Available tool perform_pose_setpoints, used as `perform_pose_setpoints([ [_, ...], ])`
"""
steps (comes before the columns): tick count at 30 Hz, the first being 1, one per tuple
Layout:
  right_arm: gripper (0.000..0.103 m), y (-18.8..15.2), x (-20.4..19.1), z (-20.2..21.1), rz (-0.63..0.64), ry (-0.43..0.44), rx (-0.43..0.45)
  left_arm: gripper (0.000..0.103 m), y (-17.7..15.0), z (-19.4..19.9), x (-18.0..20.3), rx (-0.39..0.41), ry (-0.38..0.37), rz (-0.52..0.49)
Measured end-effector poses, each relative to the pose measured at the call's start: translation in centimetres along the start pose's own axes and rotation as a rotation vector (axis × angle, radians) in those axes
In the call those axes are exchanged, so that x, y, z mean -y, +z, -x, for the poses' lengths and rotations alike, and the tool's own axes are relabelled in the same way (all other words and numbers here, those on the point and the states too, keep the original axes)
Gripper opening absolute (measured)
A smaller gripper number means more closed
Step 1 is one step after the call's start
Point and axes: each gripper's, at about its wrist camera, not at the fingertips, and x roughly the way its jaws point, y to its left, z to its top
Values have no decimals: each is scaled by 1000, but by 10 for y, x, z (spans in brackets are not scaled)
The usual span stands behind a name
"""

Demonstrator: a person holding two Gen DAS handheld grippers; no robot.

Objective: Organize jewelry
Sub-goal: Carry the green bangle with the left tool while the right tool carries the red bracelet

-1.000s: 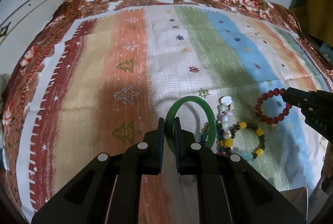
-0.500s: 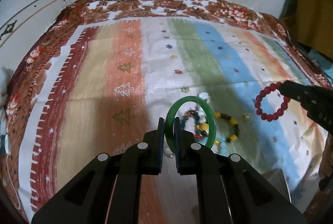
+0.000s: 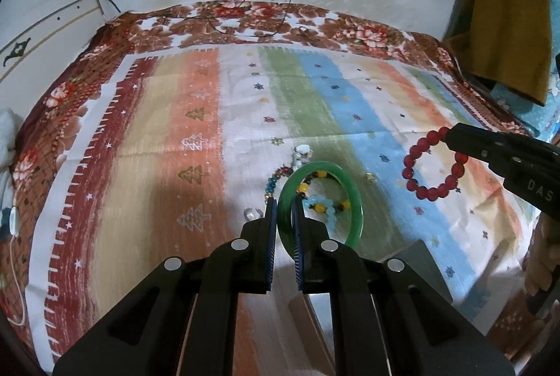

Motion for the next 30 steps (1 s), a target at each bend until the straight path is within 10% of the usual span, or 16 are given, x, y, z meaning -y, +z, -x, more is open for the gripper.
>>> perform_pose_setpoints([
  [28, 16, -67, -29, 24, -24, 134, -78, 11, -60, 17, 33, -50, -73, -65],
  [30, 30, -64, -21, 24, -66, 93, -66, 44, -59, 17, 32, -42, -60, -58],
])
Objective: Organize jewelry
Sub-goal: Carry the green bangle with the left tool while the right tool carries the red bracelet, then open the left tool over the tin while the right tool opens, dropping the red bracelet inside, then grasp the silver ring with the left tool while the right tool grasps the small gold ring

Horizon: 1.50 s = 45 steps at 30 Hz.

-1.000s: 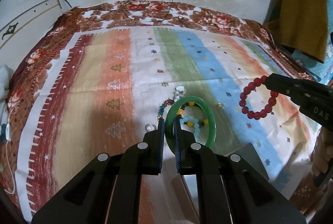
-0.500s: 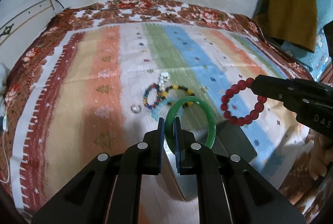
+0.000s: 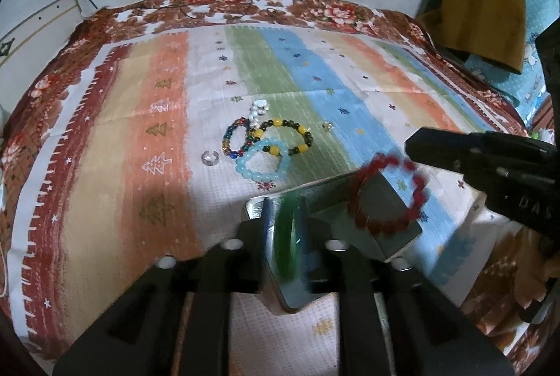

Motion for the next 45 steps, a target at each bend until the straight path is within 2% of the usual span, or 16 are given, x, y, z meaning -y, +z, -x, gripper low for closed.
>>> perform_pose_setpoints([
  [1, 42, 1, 2, 1, -5, 3, 4, 54, 1, 2, -1, 14, 6, 4],
  [2, 48, 2, 4, 1, -12, 12, 7, 60, 2, 4, -3, 25, 9, 5],
  [9, 48, 4, 18, -18, -30, -14, -46, 60, 18, 1, -38, 25, 97, 88],
  [13, 49, 11, 27, -28, -46, -26, -63, 62, 27, -13, -53, -11, 142, 95],
  [16, 55, 18, 34, -37, -60, -39, -74, 63, 32, -29, -60, -56, 155, 98],
  [23, 61, 26, 53, -53, -103, -49, -103, 63, 35, -48, -61, -113, 144, 77],
  [27, 65, 29, 58, -62, -130, -5, -128, 63, 34, -55, -58, -134, 150, 57],
  [29, 67, 30, 58, -65, -120, -11, -134, 63, 34, -59, -59, -145, 157, 55],
  [45, 67, 49, 89, -107, -196, -32, -211, 62, 52, -91, -76, -222, 125, 116],
])
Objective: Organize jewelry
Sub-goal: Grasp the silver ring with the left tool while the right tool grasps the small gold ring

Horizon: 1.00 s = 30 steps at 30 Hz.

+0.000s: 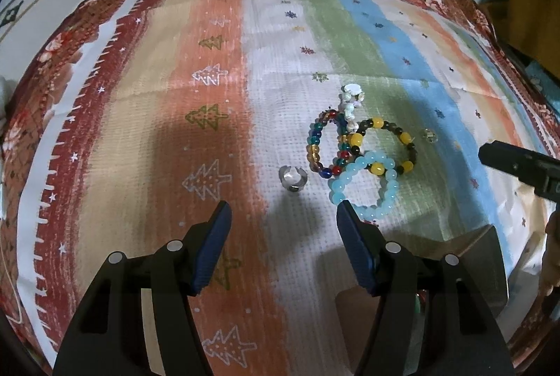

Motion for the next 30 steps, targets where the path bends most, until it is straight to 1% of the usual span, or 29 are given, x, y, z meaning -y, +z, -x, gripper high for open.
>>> perform_pose_setpoints([
  [6, 67, 9, 6, -12, -8, -11, -17, 63, 9, -12, -6, -41, -47, 29],
  [13, 67, 18, 15, -30, -25, -25, -56, 62, 19, -24, -8, -58, -50, 48],
  [18, 67, 23, 22, -45, -44, -29, -87, 61, 23, -37, -9, -99, -73, 59],
  [23, 67, 28, 23, -57, -39, -41, -109, 60, 27, -47, -8, -125, -67, 48],
  [27, 67, 30, 22, -64, -29, -52, -119, 57, 30, -53, -6, -132, -58, 32],
  [30, 63, 33, 24, -69, -30, -51, -125, 54, 33, -57, -3, -133, -43, 14],
])
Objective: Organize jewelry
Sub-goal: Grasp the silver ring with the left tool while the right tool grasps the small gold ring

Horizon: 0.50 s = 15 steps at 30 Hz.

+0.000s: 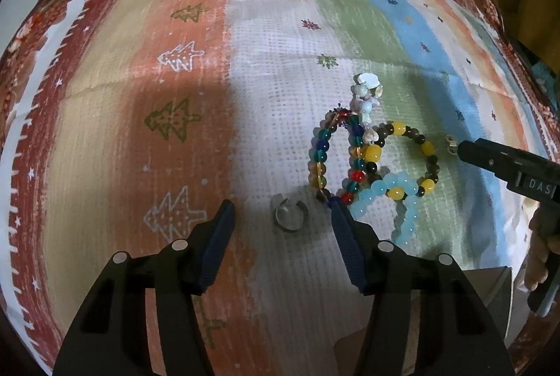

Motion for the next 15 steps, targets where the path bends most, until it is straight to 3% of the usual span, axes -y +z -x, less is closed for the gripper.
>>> perform_pose_setpoints([
  [3, 62, 3, 2, -5, -7, -2, -6, 48, 1, -3, 3, -1, 21, -22],
  [15, 55, 5, 4, -22, -12, -14, -43, 37, -1, -6, 8, -3, 82, -84],
])
